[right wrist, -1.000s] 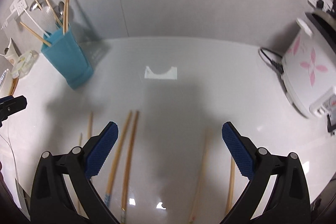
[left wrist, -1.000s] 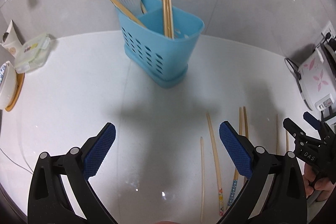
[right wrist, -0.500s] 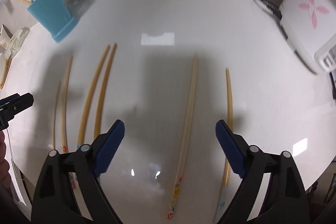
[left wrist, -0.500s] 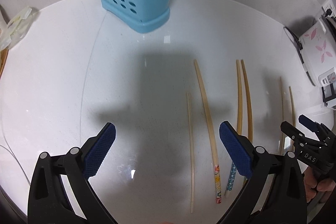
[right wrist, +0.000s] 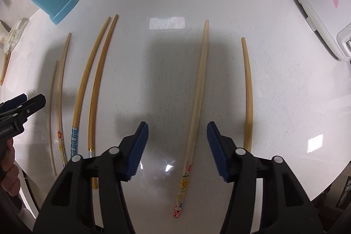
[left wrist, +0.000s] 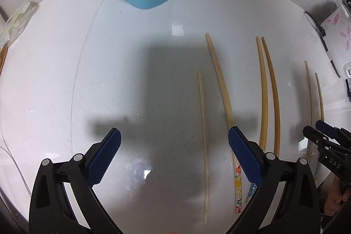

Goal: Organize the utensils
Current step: 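Close the left gripper on a plain thin chopstick while the right gripper closes on a printed-tip chopstick, then lift both held chopsticks upright and carry them toward the blue caddy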

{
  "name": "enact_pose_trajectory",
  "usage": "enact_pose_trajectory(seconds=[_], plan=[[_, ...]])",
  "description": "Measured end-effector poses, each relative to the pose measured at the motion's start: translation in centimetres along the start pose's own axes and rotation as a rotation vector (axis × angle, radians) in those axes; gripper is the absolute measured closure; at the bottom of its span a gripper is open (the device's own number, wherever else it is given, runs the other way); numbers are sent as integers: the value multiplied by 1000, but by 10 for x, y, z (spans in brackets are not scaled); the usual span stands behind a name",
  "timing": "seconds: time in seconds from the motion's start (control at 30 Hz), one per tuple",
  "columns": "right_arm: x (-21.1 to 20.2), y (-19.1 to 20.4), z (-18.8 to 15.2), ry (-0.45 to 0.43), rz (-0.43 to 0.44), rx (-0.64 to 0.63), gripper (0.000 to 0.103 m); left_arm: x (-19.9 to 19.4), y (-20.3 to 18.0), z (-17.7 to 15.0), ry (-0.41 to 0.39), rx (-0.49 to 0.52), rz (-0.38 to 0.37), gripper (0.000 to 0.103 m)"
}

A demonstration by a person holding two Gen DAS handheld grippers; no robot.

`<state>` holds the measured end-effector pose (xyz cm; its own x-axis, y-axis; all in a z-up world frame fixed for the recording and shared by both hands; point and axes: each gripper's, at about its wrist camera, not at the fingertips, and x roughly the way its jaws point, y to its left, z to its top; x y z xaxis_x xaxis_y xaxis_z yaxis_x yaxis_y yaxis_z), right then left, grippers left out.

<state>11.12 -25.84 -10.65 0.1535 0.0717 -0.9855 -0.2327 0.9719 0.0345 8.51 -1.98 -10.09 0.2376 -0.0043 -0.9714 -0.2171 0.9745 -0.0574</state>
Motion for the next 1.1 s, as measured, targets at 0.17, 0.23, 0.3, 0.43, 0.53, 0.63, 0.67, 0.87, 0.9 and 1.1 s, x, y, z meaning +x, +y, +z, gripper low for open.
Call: enact_pose_trajectory(seconds=[0.17, 0.23, 0.3, 0.43, 0.53, 0.63, 0.67, 0.87, 0.9, 1.1], plan=[[4, 0, -2, 14, -4, -6, 58, 5, -6, -2, 20, 17, -9, 10], [4, 0, -1, 15, 0, -6, 58, 7, -9, -2, 31, 19, -13, 15], [5, 1, 0, 16, -6, -8, 59, 9, -11, -3, 48, 23, -10, 21], [6, 1, 1, 22, -28, -9, 68, 10, -13, -7, 49, 41, 7, 37], [5, -3, 3, 34, -28, -11, 74, 8, -19, -8, 43, 78, 9, 54], [5, -4, 6, 48, -28, -11, 78, 8, -29, -7, 44, 116, 16, 72], [5, -3, 8, 51, -28, -12, 81, 8, -30, -7, 46, 122, 15, 75], [6, -2, 15, 69, -21, -9, 96, 8, -25, -6, 61, 105, -11, 99], [6, -3, 17, 71, -20, -9, 96, 8, -24, -6, 61, 103, -17, 99], [4, -8, 24, 71, -14, -7, 97, 4, -19, -11, 48, 78, -23, 99]])
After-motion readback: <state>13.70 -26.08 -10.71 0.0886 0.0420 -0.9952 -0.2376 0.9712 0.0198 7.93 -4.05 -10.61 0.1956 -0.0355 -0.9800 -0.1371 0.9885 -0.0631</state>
